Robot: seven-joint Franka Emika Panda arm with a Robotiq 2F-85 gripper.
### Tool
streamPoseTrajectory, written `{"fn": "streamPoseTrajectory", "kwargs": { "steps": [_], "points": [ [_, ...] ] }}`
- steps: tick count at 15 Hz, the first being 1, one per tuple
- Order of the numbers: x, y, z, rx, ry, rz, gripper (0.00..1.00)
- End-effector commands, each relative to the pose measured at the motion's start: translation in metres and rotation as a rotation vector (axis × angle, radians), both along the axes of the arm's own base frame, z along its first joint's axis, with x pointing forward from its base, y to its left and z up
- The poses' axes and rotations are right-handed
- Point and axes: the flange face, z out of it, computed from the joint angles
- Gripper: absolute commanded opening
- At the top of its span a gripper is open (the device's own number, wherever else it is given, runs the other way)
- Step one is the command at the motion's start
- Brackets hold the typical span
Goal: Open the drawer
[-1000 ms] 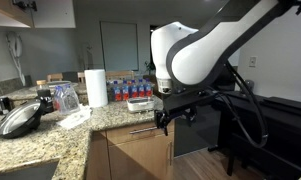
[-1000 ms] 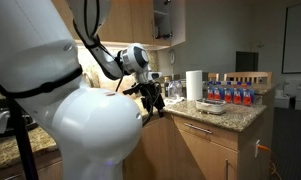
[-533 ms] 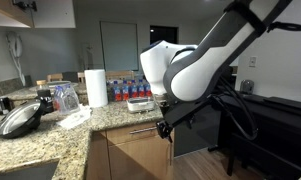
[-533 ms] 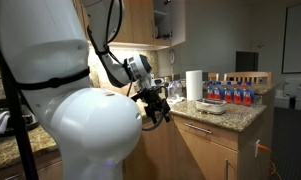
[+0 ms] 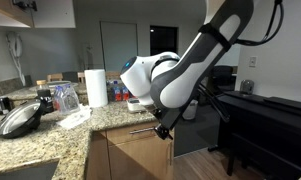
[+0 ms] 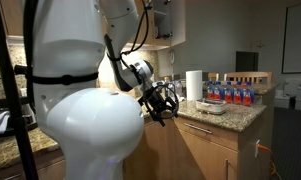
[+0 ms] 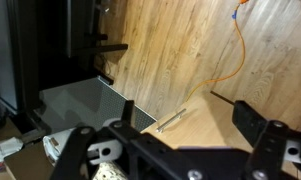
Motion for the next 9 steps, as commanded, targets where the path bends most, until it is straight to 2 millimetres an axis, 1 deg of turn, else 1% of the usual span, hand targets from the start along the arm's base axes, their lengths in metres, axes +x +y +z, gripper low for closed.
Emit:
{"fn": "streamPoseTrajectory", "kwargs": {
  "steps": [1, 5, 8, 9],
  "points": [
    [0.016, 0.014, -0.017, -0.117, 0.031, 0.080, 1.00],
    [0.028, 0.030, -0.032, -0.214, 0.036, 0.164, 1.00],
    [0.036, 0.039, -0.043, -0.247, 0.072, 0.137, 1.00],
    [0.028, 0.035, -0.036, -0.208, 0.045, 0.145, 1.00]
  ]
}}
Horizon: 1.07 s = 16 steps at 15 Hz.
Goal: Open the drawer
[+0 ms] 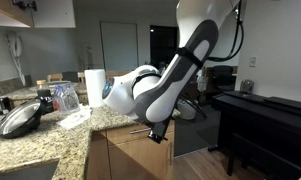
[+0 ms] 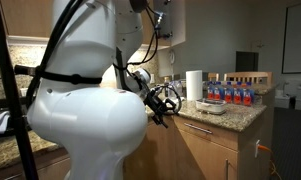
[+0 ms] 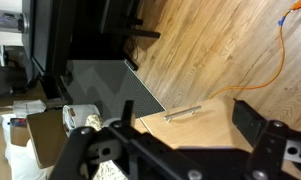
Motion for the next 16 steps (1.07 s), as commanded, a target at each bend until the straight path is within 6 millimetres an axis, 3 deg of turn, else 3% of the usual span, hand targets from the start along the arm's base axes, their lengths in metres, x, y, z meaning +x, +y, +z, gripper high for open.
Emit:
{"fn": "streamPoseTrajectory", "kwargs": {
  "steps": [1, 6, 8, 12, 16],
  "points": [
    [0.003, 0.003, -0.002, -0.012, 0.007, -0.005, 1.00],
    [0.008, 0.005, -0.009, -0.017, 0.017, -0.013, 1.00],
    [0.001, 0.012, -0.011, -0.037, -0.026, -0.003, 1.00],
    [-0.001, 0.026, -0.040, -0.098, -0.019, 0.058, 1.00],
    [0.021, 0.022, -0.067, -0.236, -0.066, 0.171, 1.00]
  ]
}}
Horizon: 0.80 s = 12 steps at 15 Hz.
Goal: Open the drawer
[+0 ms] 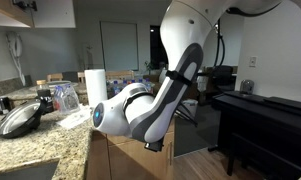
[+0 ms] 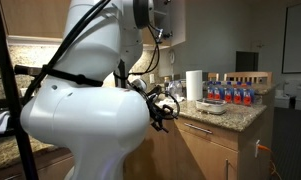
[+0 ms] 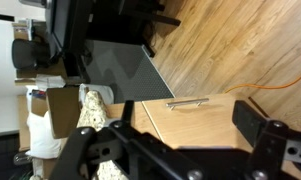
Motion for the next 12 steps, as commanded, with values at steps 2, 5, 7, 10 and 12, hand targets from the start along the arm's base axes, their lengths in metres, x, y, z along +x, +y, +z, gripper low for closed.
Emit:
{"fn": "streamPoseTrajectory", "kwargs": {
  "steps": [2, 5, 7, 10, 12],
  "points": [
    [0.035, -0.008, -0.031, -0.178, -0.030, 0.104, 1.00],
    [0.056, -0.013, -0.047, -0.246, -0.015, 0.157, 1.00],
    [0.064, -0.015, -0.058, -0.283, 0.007, 0.200, 1.00],
    [0.067, -0.007, -0.066, -0.280, 0.011, 0.309, 1.00],
    [0.061, -0.001, -0.070, -0.250, 0.008, 0.374, 1.00]
  ]
}}
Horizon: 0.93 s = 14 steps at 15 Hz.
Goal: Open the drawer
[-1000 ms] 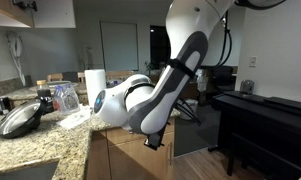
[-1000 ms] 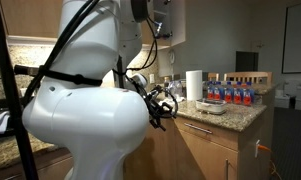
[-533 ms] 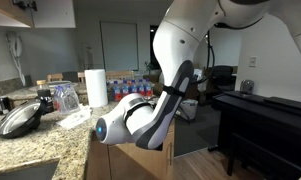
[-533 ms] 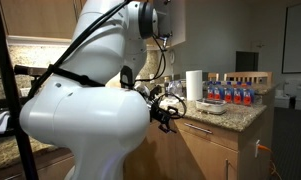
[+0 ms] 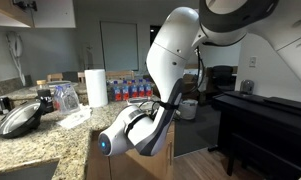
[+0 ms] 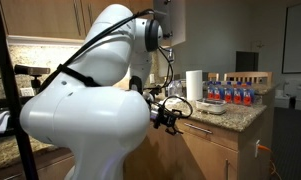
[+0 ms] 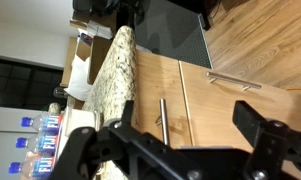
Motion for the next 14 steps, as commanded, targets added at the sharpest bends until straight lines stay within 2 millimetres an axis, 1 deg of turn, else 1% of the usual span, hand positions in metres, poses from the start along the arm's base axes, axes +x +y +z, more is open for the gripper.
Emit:
{"fn": "streamPoseTrajectory", "kwargs": {
  "steps": [1, 2, 5, 7, 8, 11, 14],
  "points": [
    [-0.009, 0.010, -0.003, 0.027, 0.035, 0.121, 1.00],
    [-0.013, 0.012, -0.008, 0.052, 0.045, 0.143, 1.00],
    [-0.018, 0.015, -0.019, 0.104, 0.047, 0.162, 1.00],
    [-0.009, 0.017, -0.019, 0.140, 0.016, 0.111, 1.00],
    [-0.013, 0.021, -0.017, 0.100, 0.033, 0.125, 1.00],
    [-0.009, 0.019, -0.018, 0.113, 0.022, 0.112, 1.00],
    [-0.009, 0.019, -0.019, 0.114, 0.022, 0.112, 1.00]
  ]
}}
